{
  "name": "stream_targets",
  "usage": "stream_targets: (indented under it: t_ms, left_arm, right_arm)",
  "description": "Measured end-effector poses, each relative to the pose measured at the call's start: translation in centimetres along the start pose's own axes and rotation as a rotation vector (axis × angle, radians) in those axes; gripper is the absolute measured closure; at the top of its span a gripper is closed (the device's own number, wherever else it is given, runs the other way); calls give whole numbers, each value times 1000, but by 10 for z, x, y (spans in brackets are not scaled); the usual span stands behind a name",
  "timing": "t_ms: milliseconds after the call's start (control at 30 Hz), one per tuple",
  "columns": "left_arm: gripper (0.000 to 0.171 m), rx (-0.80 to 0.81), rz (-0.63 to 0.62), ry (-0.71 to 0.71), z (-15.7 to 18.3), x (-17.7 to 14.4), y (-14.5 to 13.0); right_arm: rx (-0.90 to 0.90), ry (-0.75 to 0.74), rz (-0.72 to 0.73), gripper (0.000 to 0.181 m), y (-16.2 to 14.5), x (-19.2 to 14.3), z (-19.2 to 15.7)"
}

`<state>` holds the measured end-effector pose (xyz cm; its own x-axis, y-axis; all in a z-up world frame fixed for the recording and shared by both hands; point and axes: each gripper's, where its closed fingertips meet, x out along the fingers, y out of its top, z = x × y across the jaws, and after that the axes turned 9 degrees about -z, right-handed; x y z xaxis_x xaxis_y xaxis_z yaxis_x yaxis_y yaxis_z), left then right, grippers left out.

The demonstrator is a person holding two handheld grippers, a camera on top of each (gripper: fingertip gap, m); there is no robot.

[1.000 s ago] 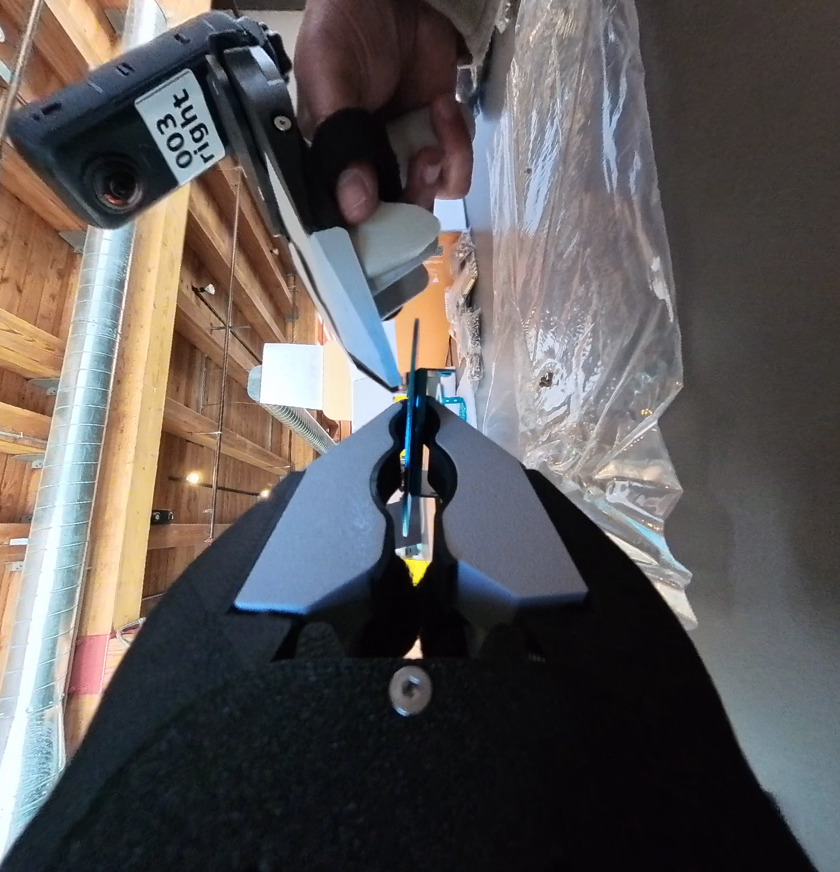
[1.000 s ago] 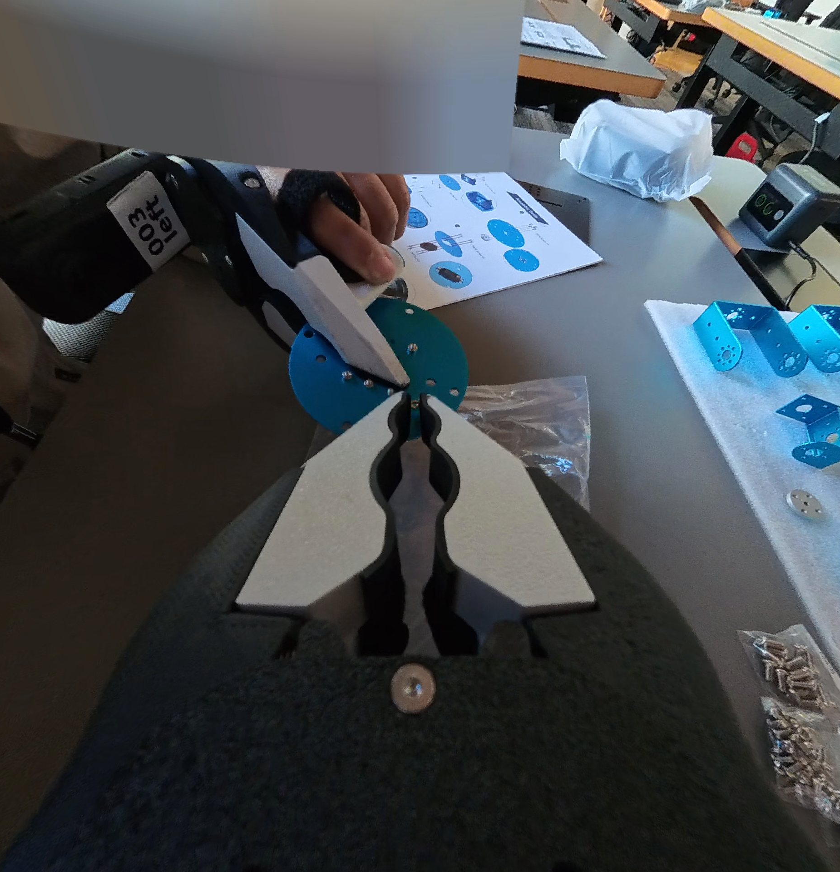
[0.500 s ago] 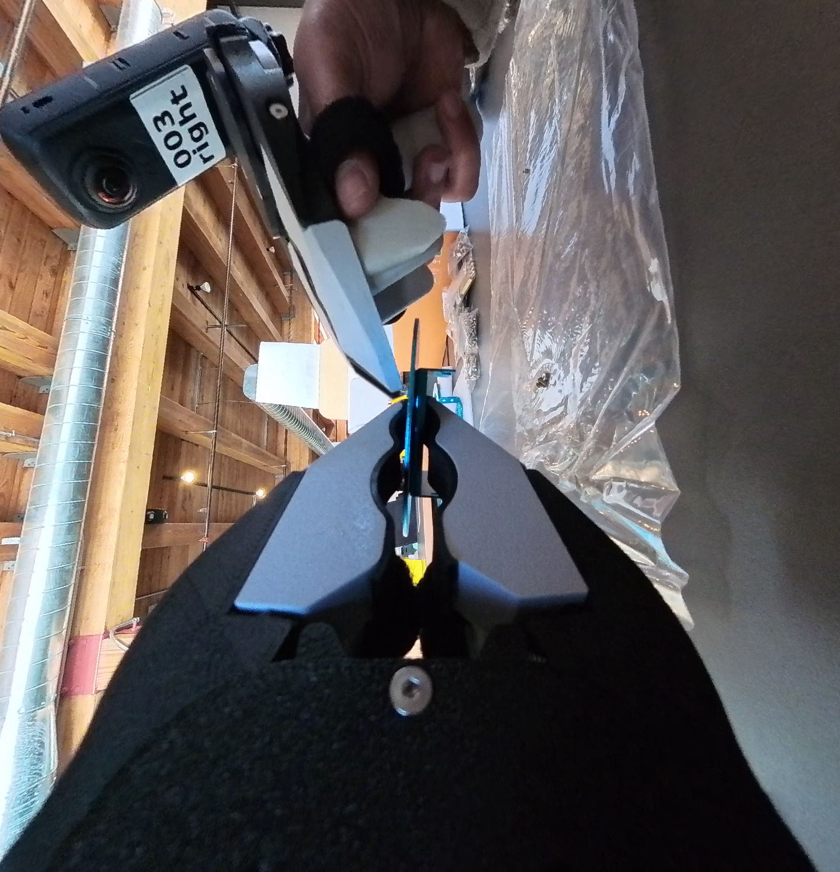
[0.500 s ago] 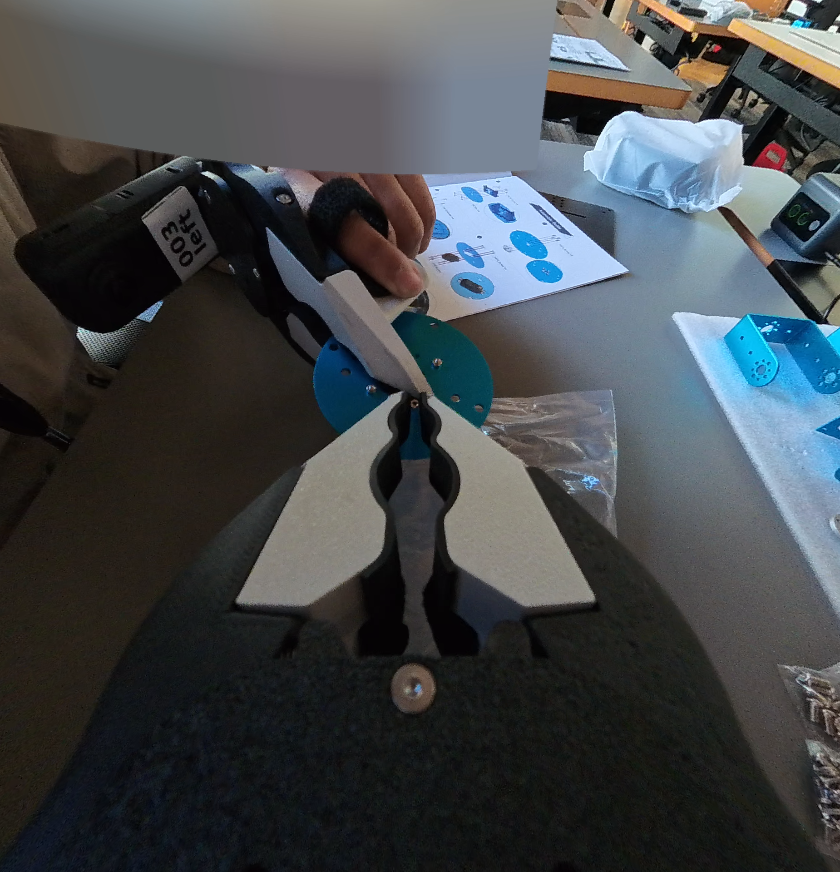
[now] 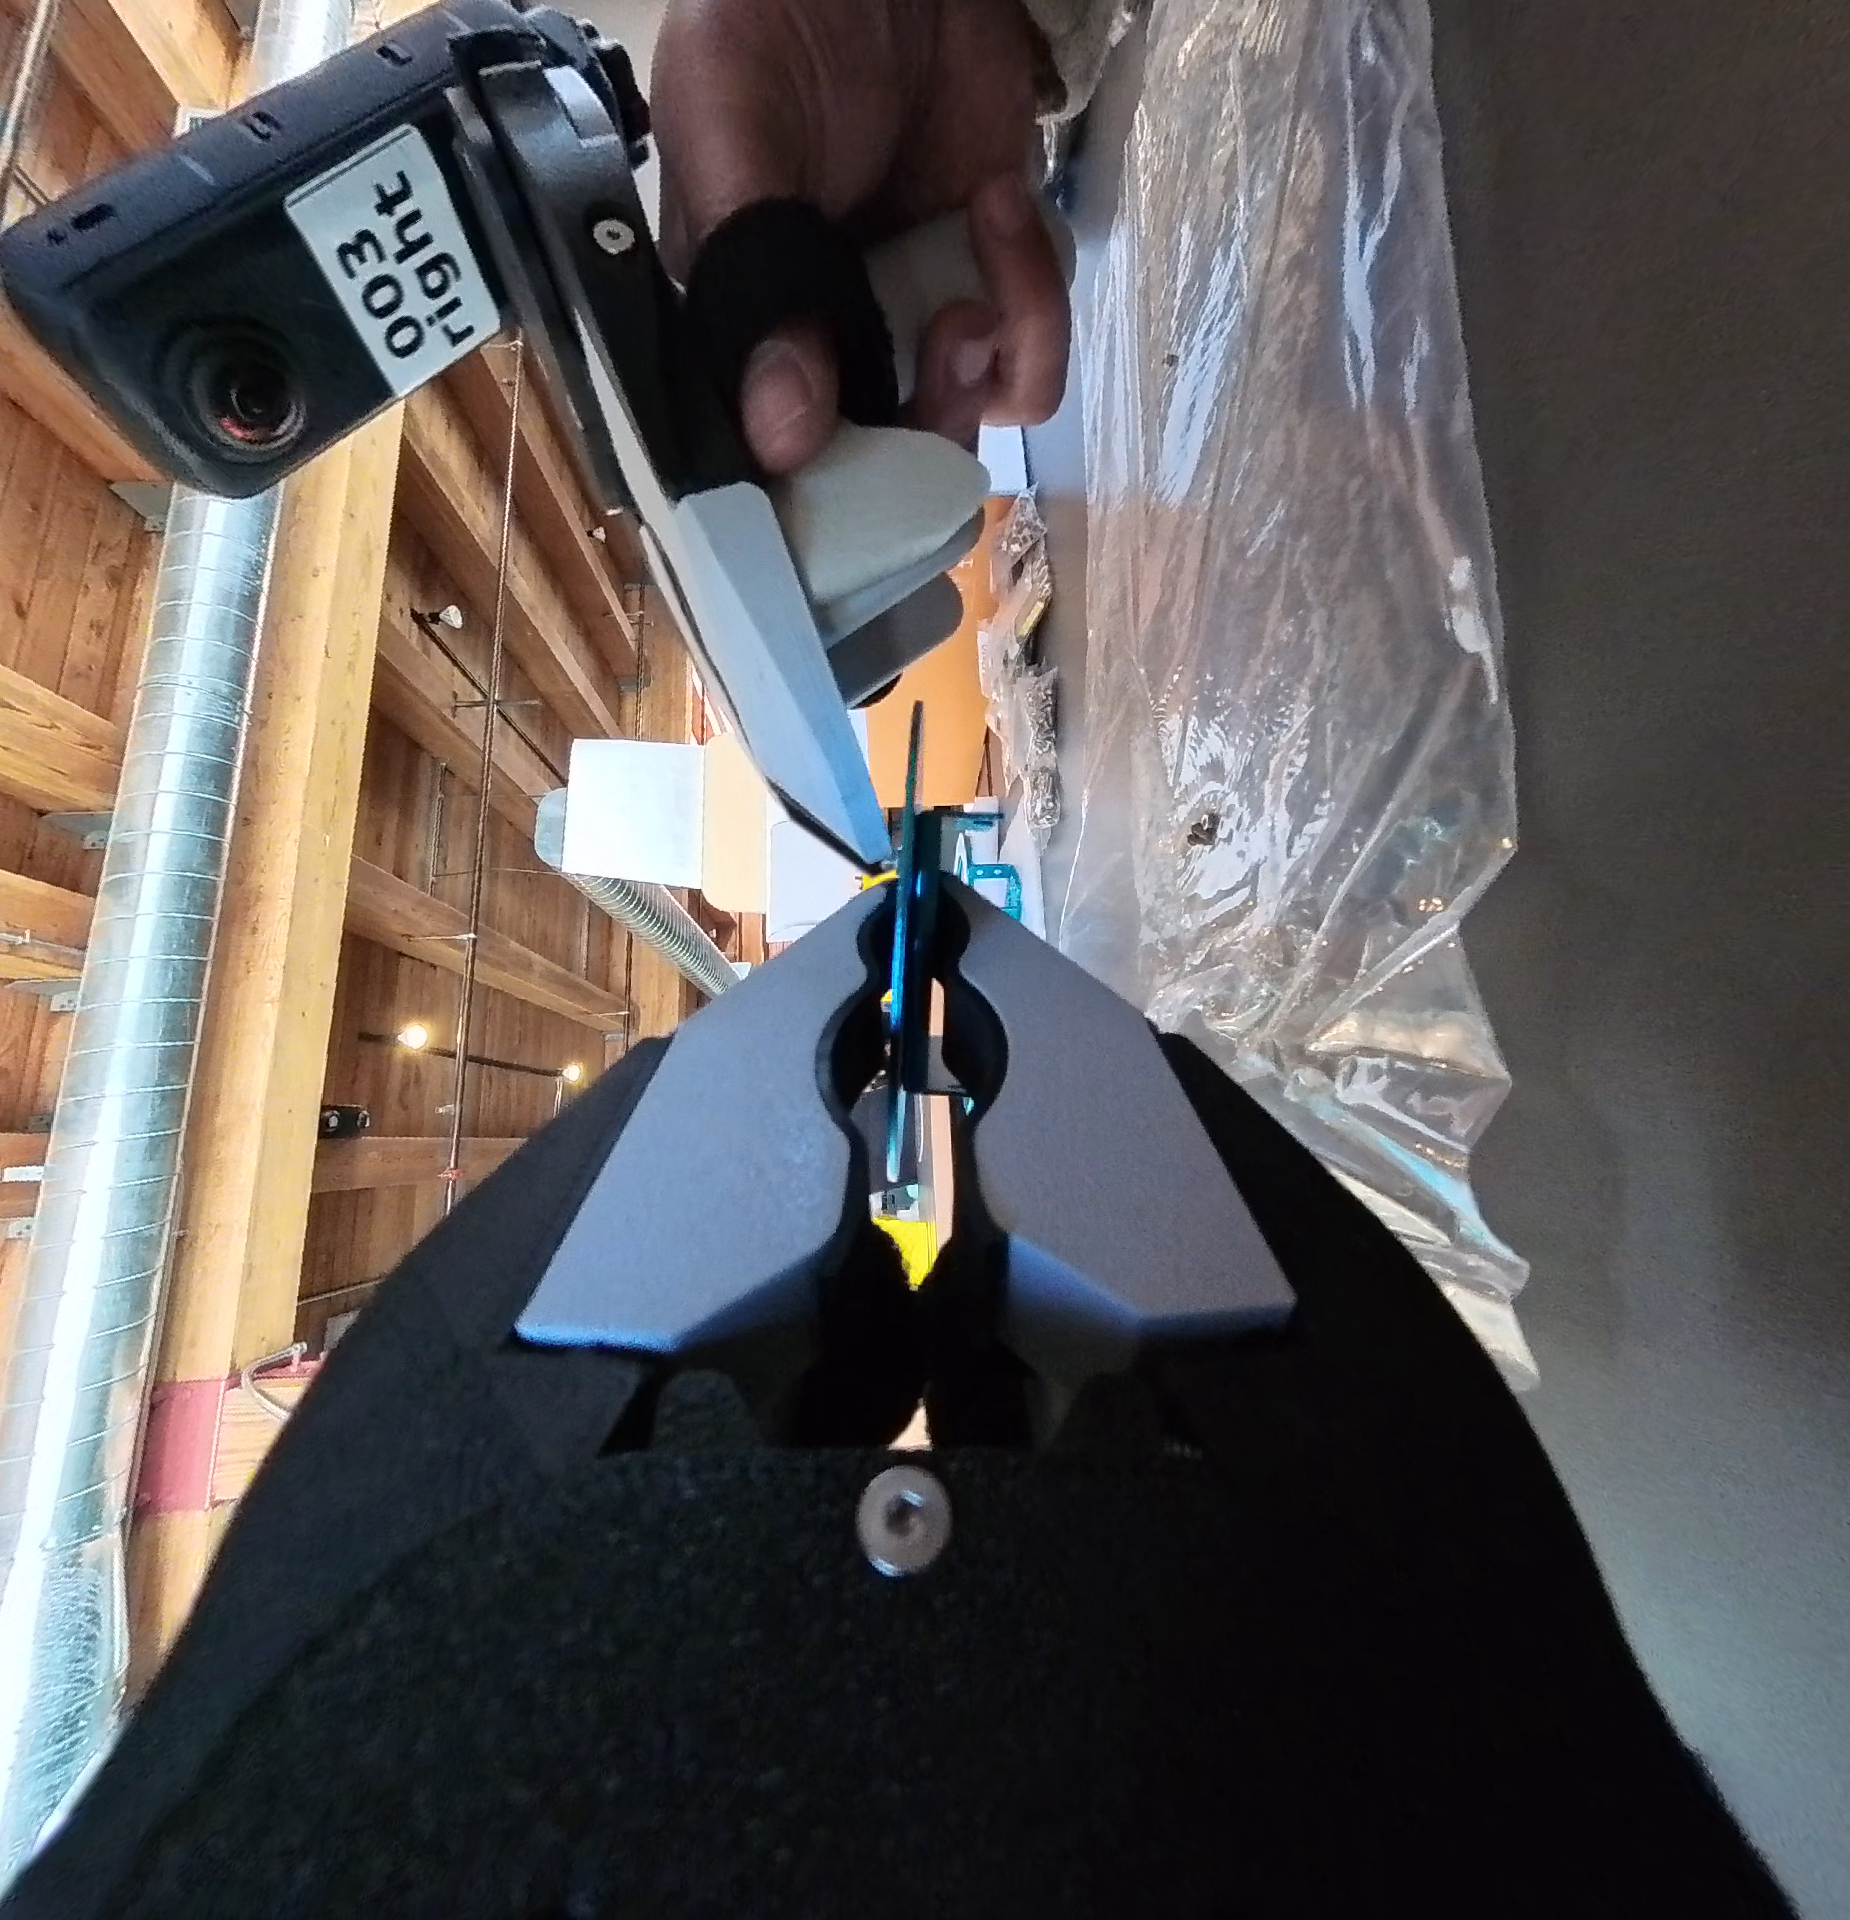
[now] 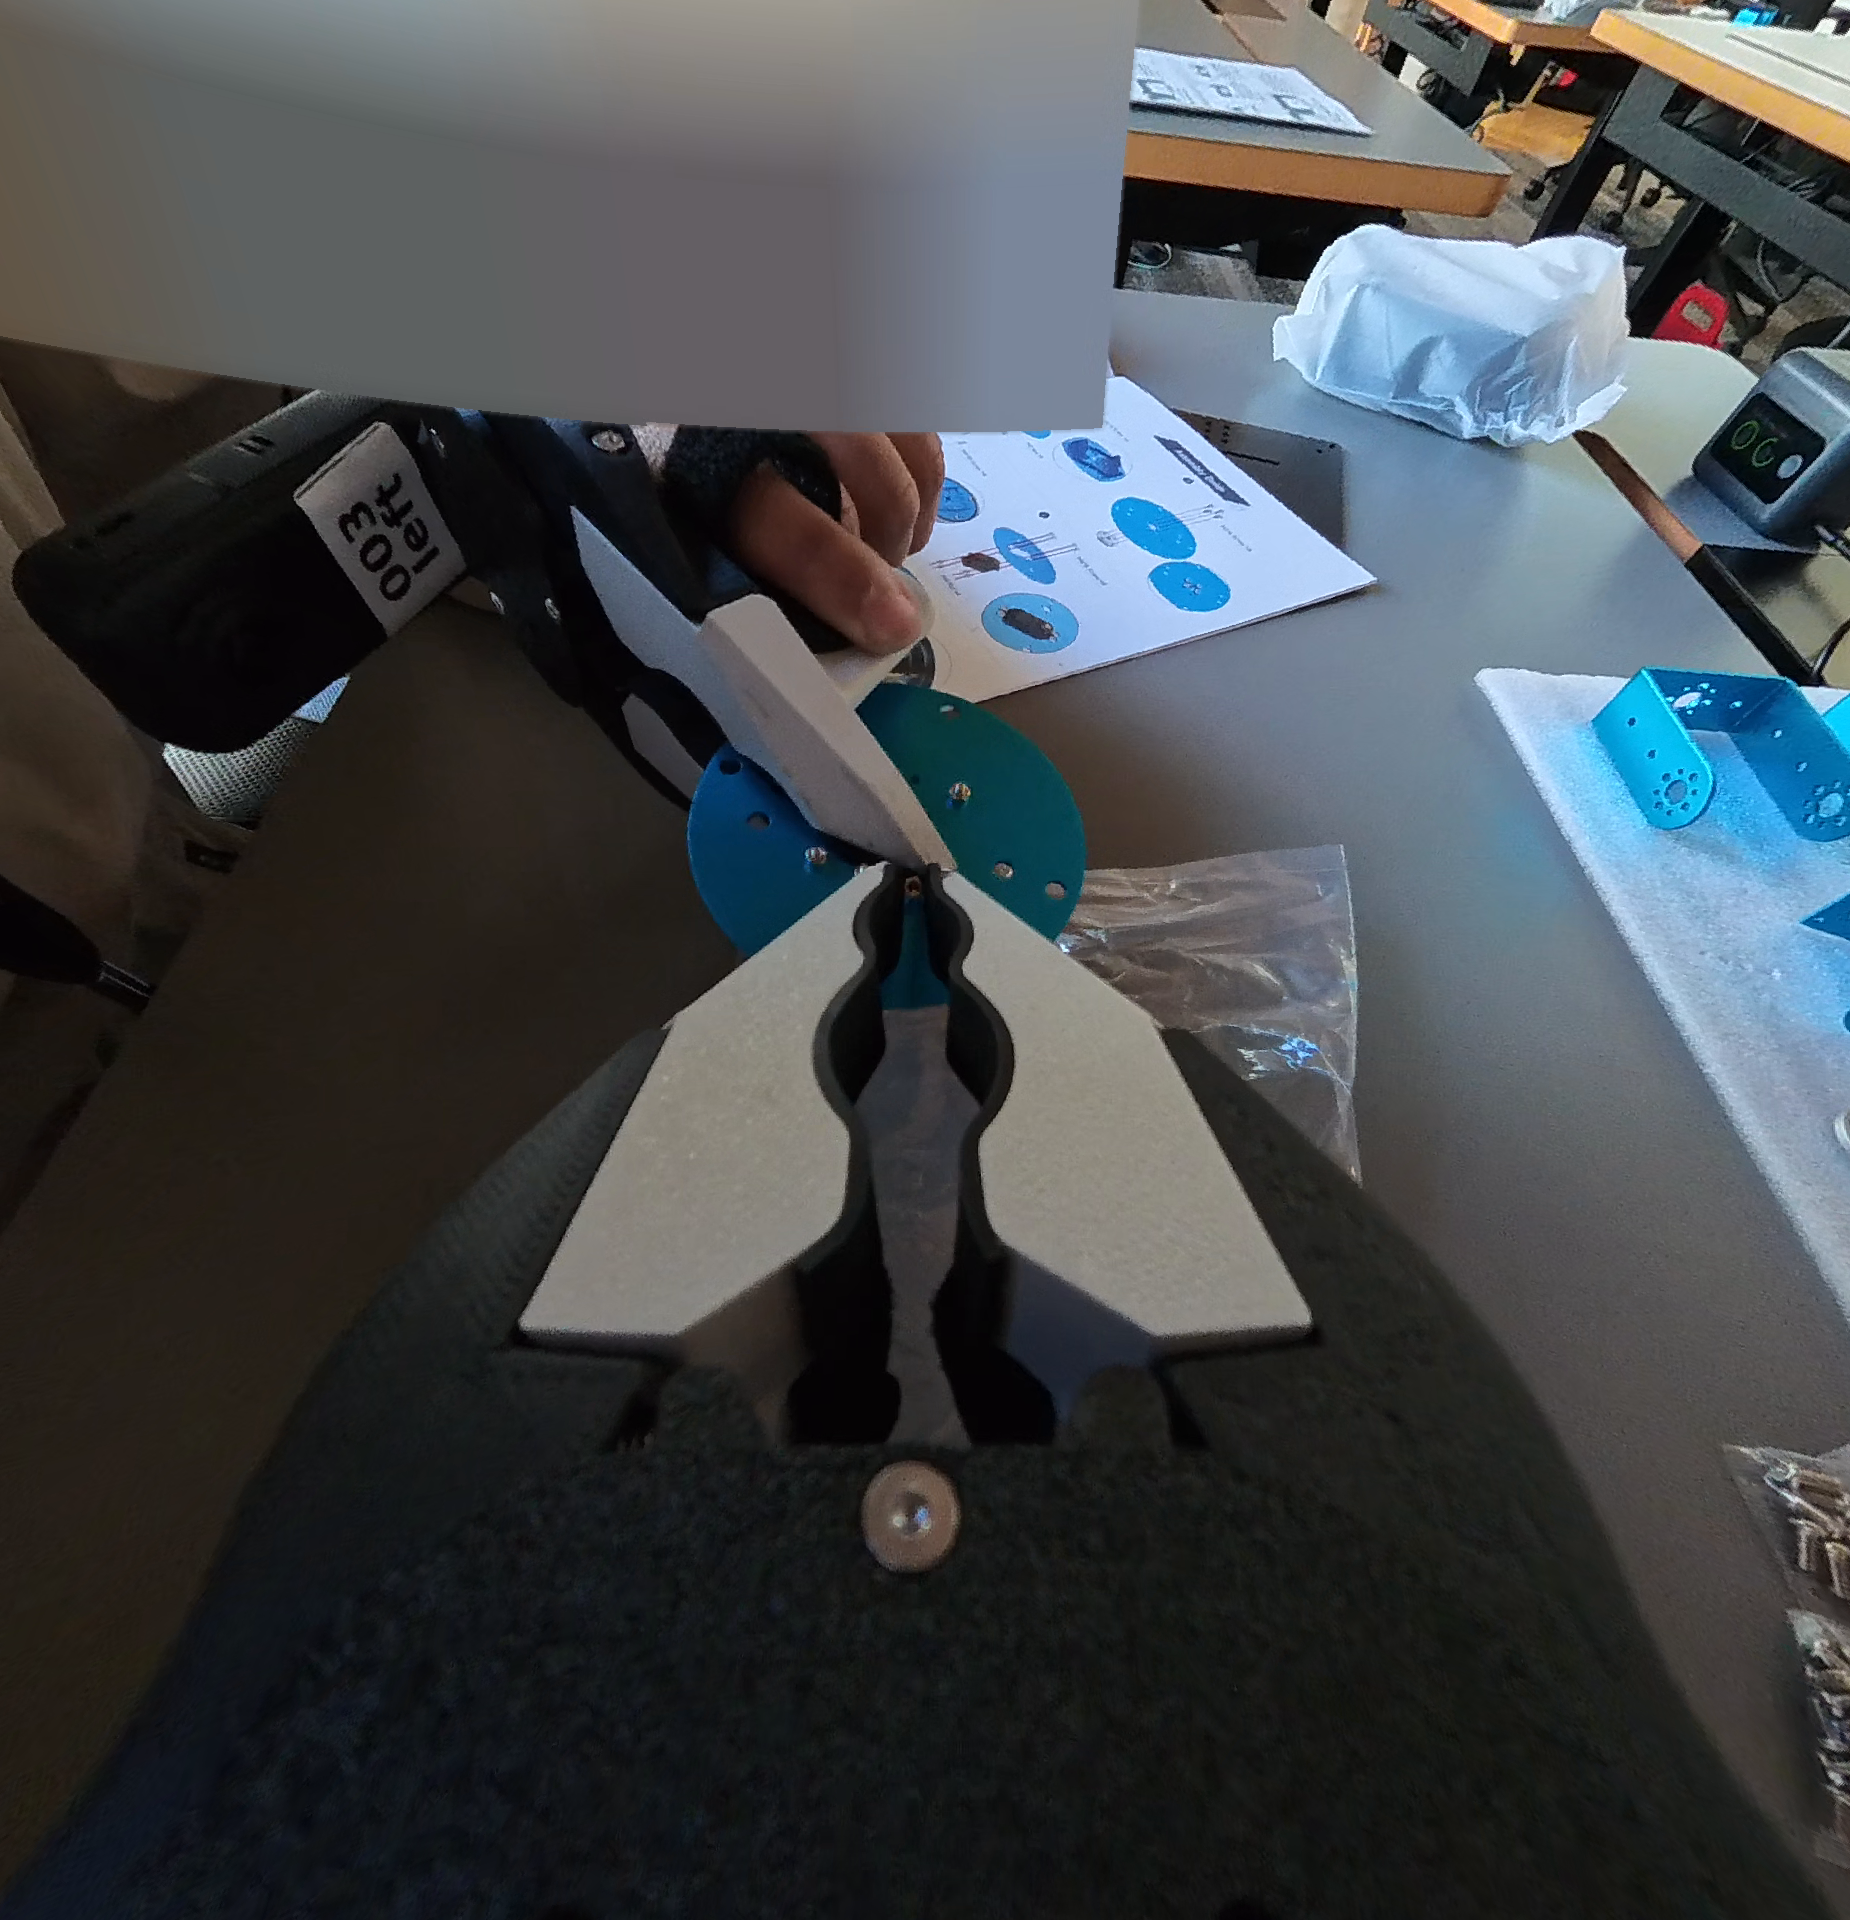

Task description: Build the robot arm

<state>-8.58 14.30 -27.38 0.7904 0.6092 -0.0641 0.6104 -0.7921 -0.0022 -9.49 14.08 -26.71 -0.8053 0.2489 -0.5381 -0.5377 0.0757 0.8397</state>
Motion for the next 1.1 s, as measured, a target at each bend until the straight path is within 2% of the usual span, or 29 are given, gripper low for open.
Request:
stream_targets:
  t_ms: [533,867,1100]
  left_arm:
    - [170,15,-14,-10,4,2,-2]
    - [170,77,-110,6,11,12,-10]
    - [170,62,-159,3,11,16,-16]
  right_arm:
    - [-9,-38,-52,179,-3,3,2]
    - [128,-121,-222,179,-15,8,13]
    - [221,-174,-209,179,-14,11,21]
